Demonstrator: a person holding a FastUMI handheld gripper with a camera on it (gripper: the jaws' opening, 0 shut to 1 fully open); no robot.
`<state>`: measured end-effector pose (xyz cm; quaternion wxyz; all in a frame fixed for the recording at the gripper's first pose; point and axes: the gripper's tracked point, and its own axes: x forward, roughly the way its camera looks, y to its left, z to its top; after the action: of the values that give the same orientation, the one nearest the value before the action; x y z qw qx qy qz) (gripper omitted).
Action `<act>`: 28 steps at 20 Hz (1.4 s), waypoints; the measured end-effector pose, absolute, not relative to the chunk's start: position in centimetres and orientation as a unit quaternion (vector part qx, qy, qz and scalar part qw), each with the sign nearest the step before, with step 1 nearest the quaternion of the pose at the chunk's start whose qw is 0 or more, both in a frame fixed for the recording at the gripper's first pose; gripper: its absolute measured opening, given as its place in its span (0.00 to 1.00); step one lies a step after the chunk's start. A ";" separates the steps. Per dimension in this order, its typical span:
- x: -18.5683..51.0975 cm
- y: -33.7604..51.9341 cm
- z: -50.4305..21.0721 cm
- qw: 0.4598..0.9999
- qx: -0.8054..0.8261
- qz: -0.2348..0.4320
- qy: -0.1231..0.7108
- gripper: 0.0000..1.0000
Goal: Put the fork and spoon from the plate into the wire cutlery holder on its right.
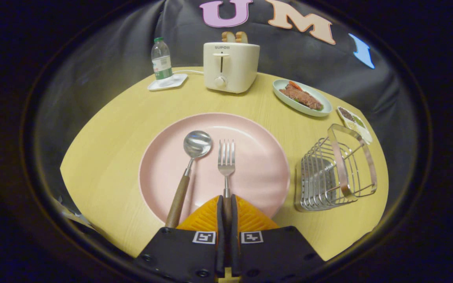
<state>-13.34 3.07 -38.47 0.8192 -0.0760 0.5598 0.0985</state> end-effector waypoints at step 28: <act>-8.1 -7.3 -27.5 0.784 -0.123 0.157 0.588 0.09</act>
<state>-8.12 -7.27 -27.46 0.7835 -0.1232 0.5883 0.1573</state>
